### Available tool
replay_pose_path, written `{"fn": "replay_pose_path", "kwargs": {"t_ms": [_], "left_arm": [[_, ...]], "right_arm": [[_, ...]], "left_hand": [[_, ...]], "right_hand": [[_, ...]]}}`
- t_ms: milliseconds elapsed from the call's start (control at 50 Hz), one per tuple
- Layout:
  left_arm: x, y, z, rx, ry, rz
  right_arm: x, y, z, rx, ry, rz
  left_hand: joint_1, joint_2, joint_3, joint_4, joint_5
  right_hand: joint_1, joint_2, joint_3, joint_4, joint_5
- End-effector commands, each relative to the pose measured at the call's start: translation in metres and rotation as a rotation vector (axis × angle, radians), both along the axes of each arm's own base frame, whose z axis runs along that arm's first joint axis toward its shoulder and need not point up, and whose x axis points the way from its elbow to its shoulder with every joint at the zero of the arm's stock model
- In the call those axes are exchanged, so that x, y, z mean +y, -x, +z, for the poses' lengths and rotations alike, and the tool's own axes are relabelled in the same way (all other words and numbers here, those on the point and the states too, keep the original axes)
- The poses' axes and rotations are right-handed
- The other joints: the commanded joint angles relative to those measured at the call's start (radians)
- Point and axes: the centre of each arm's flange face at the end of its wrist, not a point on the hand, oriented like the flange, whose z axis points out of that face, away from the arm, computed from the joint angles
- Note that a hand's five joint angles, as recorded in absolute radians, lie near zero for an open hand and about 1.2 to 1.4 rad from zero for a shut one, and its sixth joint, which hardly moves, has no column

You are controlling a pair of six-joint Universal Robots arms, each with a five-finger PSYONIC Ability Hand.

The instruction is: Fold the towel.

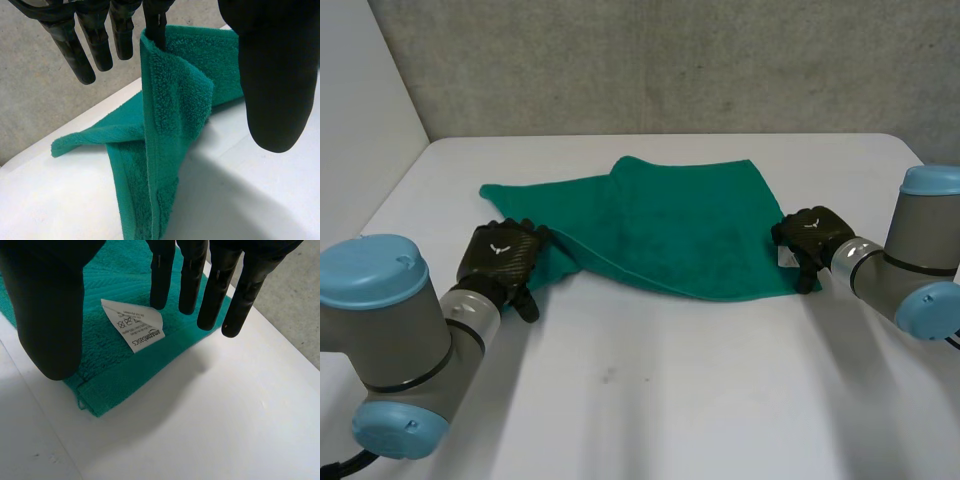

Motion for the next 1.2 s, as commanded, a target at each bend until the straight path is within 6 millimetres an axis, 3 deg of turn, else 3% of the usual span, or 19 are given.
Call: {"fn": "replay_pose_path", "kwargs": {"t_ms": [20,380,480,500,600,660,740,800,960,1060,1200], "left_arm": [[0.000,-0.001,0.000,-0.001,-0.002,0.001],[0.003,0.001,-0.001,-0.005,-0.012,-0.005],[0.005,0.000,-0.003,-0.010,-0.023,-0.007],[0.006,0.000,-0.004,-0.012,-0.026,-0.008],[0.009,0.000,-0.003,-0.016,-0.035,-0.010],[0.010,-0.004,0.008,-0.009,-0.025,-0.003],[0.013,-0.009,0.019,-0.004,-0.019,0.008],[0.013,-0.015,0.027,0.000,-0.007,0.025],[0.023,-0.027,0.041,-0.017,-0.081,-0.001],[0.029,-0.039,0.038,-0.011,-0.265,-0.076],[0.010,-0.058,0.045,0.064,-0.363,-0.090]], "right_arm": [[-0.003,-0.001,-0.001,-0.001,0.004,-0.001],[-0.018,-0.004,-0.003,-0.080,0.005,-0.030],[-0.021,-0.004,0.000,-0.087,0.019,-0.031],[-0.024,-0.005,0.003,-0.099,0.032,-0.036],[-0.030,-0.002,0.010,-0.144,0.043,-0.076],[-0.030,0.005,0.023,-0.181,0.046,-0.138],[-0.021,0.011,0.049,-0.163,0.076,-0.187],[-0.011,0.017,0.054,-0.141,0.053,-0.209],[-0.001,0.042,0.041,-0.049,0.012,-0.241],[-0.002,0.058,0.032,-0.007,-0.005,-0.263],[-0.003,0.062,0.033,-0.005,-0.004,-0.271]], "left_hand": [[-0.024,-0.010,-0.014,-0.009,0.000],[-0.027,-0.013,-0.017,-0.012,-0.003],[-0.042,-0.028,-0.031,-0.026,-0.018],[-0.042,-0.028,-0.031,-0.026,-0.018],[-0.106,-0.092,-0.096,-0.091,-0.083],[-0.107,-0.093,-0.097,-0.092,-0.083],[-0.107,-0.093,-0.097,-0.092,-0.083],[-0.107,-0.093,-0.097,-0.092,-0.083],[-0.004,0.010,0.007,0.012,0.020],[0.052,0.066,0.063,0.068,0.076],[0.043,0.057,0.054,0.059,0.067]], "right_hand": [[0.164,0.094,0.088,0.087,0.102],[0.463,0.393,0.387,0.386,0.401],[0.784,0.713,0.707,0.707,0.722],[0.986,0.915,0.910,0.909,0.924],[0.988,0.918,0.912,0.911,0.926],[0.988,0.918,0.912,0.911,0.926],[0.988,0.918,0.912,0.911,0.926],[0.988,0.918,0.912,0.911,0.926],[0.988,0.918,0.912,0.911,0.926],[0.988,0.918,0.912,0.911,0.926],[0.988,0.918,0.912,0.911,0.926]]}}
